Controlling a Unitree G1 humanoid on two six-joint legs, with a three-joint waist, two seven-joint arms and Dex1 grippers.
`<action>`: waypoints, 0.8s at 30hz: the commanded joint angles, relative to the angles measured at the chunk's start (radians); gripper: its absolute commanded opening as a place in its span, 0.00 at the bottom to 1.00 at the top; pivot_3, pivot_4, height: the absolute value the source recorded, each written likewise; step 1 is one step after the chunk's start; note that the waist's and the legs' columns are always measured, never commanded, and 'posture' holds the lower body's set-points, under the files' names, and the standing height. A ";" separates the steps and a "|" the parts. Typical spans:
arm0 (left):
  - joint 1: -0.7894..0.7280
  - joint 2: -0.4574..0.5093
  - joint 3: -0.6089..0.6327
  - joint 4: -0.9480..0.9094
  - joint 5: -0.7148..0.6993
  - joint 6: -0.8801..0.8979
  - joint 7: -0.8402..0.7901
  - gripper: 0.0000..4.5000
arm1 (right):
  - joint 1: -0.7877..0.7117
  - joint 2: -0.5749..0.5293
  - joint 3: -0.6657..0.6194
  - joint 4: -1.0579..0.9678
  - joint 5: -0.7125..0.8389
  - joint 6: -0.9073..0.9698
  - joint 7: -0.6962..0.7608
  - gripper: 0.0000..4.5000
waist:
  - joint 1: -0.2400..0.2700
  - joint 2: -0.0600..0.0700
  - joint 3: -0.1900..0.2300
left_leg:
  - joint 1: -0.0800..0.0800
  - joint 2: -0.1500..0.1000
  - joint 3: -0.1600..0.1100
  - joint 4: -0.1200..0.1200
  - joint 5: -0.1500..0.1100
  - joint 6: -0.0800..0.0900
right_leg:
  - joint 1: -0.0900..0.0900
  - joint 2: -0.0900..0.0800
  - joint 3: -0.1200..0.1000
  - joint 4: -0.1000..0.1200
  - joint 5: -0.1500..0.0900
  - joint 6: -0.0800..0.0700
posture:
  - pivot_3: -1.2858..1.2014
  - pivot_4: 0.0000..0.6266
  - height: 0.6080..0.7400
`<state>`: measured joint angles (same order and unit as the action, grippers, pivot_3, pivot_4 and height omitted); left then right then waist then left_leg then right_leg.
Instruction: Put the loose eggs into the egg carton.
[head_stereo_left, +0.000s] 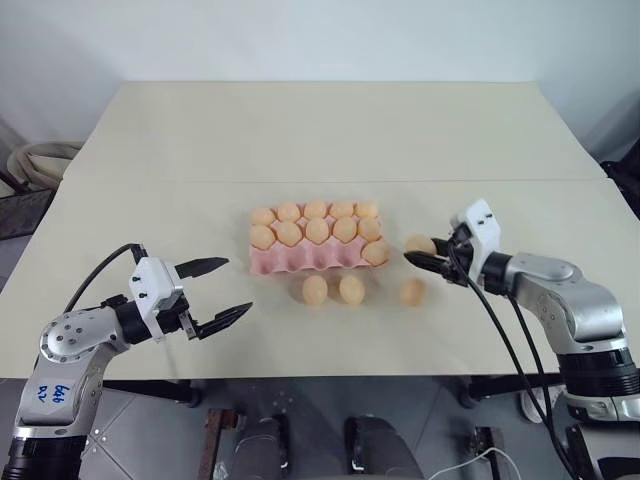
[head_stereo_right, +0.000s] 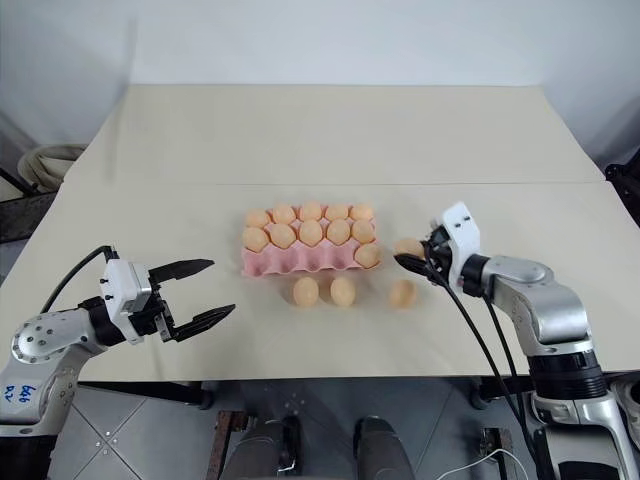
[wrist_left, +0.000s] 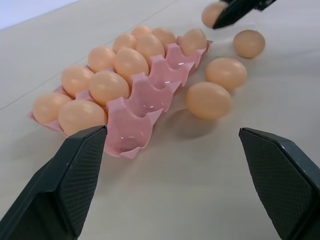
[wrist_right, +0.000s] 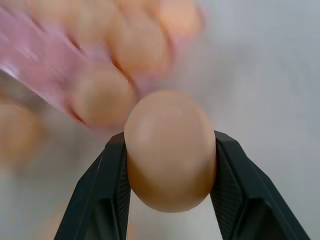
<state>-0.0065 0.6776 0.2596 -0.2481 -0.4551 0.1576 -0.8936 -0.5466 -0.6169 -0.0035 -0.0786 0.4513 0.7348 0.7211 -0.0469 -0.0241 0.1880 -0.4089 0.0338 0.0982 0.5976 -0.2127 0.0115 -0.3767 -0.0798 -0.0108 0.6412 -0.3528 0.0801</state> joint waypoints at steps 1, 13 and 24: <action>0.012 -0.011 0.042 -0.016 -0.030 0.009 0.028 1.00 | -0.089 0.054 0.046 -0.049 0.006 0.032 -0.009 0.43 | -0.005 0.000 0.000 | 0.000 0.000 0.000 0.000 0.000 0.000 | 0.000 0.000 0.000 0.000 0.000 0.000 | 0.52 0.24 1.00; 0.026 -0.029 0.028 -0.070 -0.033 0.054 0.072 1.00 | -0.179 0.181 0.181 0.010 -0.059 0.093 -0.028 0.67 | -0.008 0.000 0.000 | -0.002 -0.001 -0.002 0.000 -0.003 -0.004 | 0.000 -0.002 -0.002 -0.003 0.000 0.000 | 0.52 0.24 1.00; -0.070 -0.036 -0.055 -0.050 -0.031 0.069 0.032 1.00 | 0.107 -0.048 -0.089 -0.204 0.027 -0.015 0.112 1.00 | 0.023 0.000 0.000 | -0.005 -0.001 -0.005 -0.001 -0.003 -0.003 | 0.000 -0.002 -0.006 -0.008 0.000 0.000 | 0.52 0.24 1.00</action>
<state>-0.0556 0.6431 0.2133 -0.2929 -0.4686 0.2308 -0.8478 -0.4612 -0.6471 -0.0240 -0.2238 0.4489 0.7846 0.7917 -0.0244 -0.0242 0.1879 -0.4144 0.0324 0.0935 0.5965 -0.2163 0.0093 -0.3761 -0.0818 -0.0164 0.6314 -0.3526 0.0804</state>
